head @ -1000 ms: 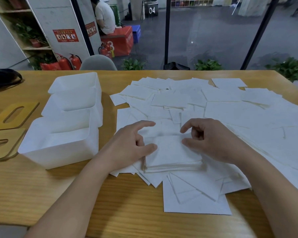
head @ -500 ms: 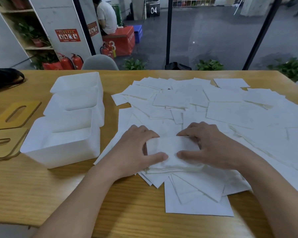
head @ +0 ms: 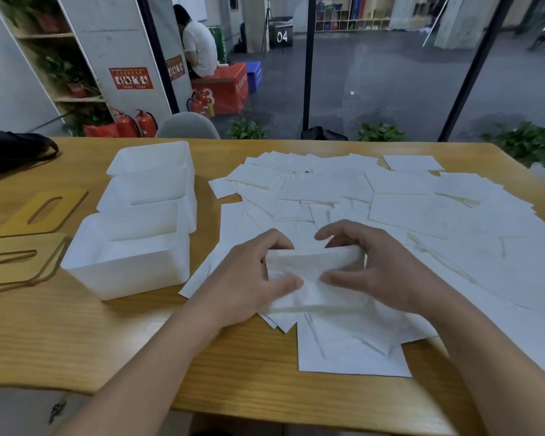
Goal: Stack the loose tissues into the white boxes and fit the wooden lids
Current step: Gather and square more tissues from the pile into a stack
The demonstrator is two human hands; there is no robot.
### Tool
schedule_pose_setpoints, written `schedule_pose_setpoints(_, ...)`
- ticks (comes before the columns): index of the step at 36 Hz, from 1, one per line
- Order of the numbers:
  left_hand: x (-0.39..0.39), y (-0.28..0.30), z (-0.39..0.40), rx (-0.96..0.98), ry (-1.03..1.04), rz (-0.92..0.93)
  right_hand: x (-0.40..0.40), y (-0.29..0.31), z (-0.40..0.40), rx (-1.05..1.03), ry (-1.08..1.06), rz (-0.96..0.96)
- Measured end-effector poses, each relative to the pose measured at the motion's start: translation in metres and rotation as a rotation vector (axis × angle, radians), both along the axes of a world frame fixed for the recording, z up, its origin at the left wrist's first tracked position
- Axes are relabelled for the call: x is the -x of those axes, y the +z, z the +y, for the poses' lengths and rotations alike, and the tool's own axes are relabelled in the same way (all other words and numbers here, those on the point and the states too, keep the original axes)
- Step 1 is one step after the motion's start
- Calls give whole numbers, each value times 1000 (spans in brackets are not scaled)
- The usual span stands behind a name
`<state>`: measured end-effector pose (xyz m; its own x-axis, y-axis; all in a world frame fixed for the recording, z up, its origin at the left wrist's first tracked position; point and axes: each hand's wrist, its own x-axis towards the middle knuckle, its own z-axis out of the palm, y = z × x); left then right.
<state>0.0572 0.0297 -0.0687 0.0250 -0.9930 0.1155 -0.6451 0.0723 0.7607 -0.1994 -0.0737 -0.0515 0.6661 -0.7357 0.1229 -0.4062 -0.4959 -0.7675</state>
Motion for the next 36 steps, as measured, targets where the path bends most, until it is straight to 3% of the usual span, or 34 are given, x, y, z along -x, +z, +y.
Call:
schedule_pose_setpoints(4,10,-4,16,52,41,281,7,-7,28,-59,-107,-150)
schedule_pose_setpoints(9,29,-18,28,81,162,491,8,-21,67,-225,-247,-322)
schedule_pose_setpoints(20,71,-13,73,246,264,572,-1,-18,115,-157,-351,-521)
schedule_pose_setpoints(28,72,-26,107,248,258,566,-2,-29,153,-159,-280,-438)
schedule_pose_setpoints(36,74,-24,112,244,242,528,-14,-23,156,-163,-432,-493)
